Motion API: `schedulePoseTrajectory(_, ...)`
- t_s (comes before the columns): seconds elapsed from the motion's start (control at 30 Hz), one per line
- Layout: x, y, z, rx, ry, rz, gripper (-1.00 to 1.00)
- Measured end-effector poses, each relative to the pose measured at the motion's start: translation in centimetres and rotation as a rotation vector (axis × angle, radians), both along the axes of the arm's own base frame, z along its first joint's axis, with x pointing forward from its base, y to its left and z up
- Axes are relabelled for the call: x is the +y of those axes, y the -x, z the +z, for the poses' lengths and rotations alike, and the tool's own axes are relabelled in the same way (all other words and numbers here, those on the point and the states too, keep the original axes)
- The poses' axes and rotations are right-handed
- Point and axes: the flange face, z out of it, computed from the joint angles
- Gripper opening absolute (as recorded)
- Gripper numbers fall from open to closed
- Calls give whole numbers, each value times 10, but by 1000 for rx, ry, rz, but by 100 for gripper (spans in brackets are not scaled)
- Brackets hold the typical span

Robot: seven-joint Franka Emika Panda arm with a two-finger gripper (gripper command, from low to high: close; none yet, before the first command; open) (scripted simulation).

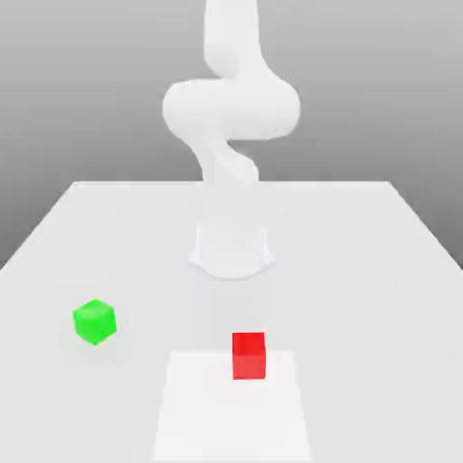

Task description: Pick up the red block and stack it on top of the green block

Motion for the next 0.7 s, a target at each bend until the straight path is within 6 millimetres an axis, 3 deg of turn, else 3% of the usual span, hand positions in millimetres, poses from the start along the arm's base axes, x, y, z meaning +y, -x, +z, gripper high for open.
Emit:
schedulePoseTrajectory(0.13,6,-36,-99,149,-2,6,0)
schedulePoseTrajectory(0.3,14,-46,-224,335,-1,14,0)
schedulePoseTrajectory(0.43,19,-27,-325,495,3,18,0)
schedulePoseTrajectory(0.57,22,17,-428,668,11,22,0)
schedulePoseTrajectory(0.63,23,28,-463,708,13,22,0)
schedulePoseTrajectory(0.7,23,32,-485,719,13,22,0)
